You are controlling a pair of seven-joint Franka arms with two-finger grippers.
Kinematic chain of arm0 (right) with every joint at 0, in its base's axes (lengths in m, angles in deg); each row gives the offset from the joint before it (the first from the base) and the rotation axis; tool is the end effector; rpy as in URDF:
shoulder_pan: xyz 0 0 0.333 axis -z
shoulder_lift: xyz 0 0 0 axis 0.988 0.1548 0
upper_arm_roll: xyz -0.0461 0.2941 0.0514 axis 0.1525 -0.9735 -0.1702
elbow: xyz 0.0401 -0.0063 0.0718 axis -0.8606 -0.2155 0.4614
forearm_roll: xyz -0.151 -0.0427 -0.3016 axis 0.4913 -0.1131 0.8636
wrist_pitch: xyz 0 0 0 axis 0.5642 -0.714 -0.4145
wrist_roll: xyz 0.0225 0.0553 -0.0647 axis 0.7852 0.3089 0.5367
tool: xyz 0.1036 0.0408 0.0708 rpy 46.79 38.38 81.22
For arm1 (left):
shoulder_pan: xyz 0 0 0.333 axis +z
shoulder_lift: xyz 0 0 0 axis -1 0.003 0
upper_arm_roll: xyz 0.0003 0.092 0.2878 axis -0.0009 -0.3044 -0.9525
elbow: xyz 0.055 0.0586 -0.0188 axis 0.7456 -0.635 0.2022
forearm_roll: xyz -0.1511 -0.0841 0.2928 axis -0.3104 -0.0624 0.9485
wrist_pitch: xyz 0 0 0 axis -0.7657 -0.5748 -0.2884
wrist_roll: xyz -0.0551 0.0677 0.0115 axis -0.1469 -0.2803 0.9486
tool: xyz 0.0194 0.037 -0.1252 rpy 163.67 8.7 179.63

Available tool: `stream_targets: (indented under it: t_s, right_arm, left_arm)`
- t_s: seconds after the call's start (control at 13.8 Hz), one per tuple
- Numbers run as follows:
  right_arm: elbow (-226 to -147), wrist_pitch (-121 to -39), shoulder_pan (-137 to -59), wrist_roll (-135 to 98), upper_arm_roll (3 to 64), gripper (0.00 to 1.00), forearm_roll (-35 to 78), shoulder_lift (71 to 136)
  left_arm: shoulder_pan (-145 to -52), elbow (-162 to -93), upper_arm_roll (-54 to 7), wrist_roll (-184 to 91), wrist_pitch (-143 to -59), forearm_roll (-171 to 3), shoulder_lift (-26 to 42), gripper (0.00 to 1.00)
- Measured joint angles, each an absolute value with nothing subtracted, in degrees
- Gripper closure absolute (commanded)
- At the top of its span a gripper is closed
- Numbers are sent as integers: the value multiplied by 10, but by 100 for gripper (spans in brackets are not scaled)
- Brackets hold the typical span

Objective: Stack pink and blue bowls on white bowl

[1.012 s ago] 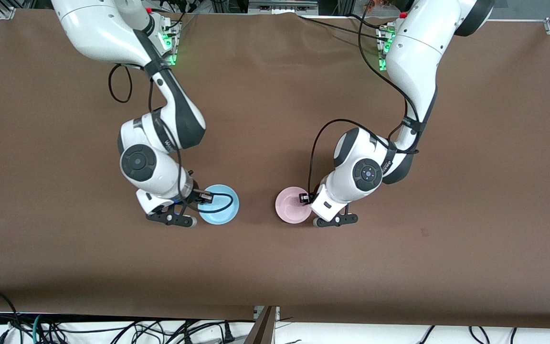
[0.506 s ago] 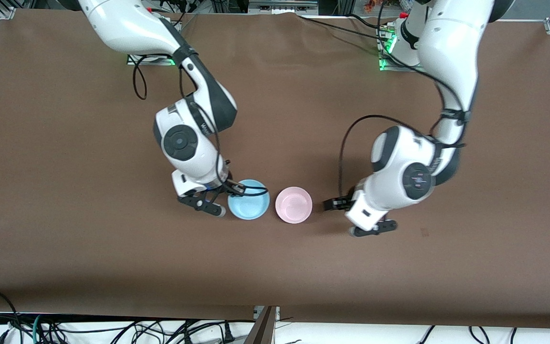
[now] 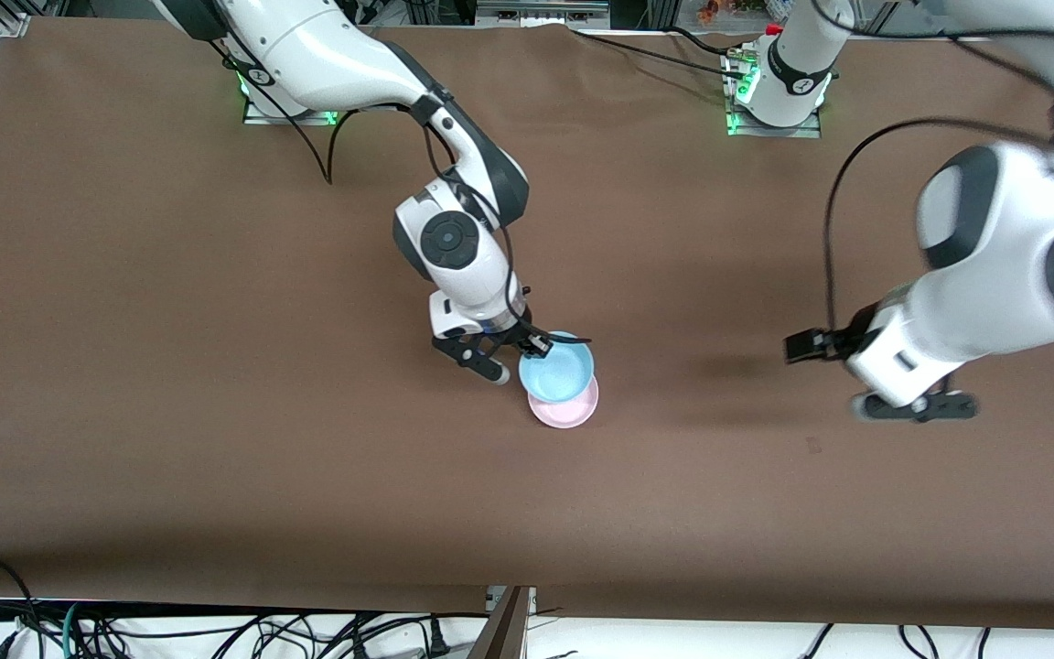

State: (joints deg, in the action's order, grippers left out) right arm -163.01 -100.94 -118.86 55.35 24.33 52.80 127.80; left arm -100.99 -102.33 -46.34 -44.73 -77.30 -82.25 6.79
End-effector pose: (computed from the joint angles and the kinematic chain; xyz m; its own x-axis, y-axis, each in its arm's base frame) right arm 0.5441 0.4676 0.2600 0.8471 -0.5302 -0.0360 -0.5201 -0.8132 -0.2613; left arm 0.6059 -0.0944 0.4643 0.9926 0.0320 -0.1168 0.0416 -0.9959 0.0806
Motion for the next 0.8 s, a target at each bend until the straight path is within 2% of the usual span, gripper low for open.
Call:
stream_targets:
  t_s: [0.36, 0.8]
  right_arm:
    - [-1560, -1014, -1190, 556, 249, 100, 528, 1322]
    - [-1551, -1013, -1187, 552, 260, 100, 545, 1333]
  left_arm:
    - [-954, -1030, -467, -523, -687, -798, 2, 0]
    - [-950, -1056, -459, -529, -660, -777, -37, 0]
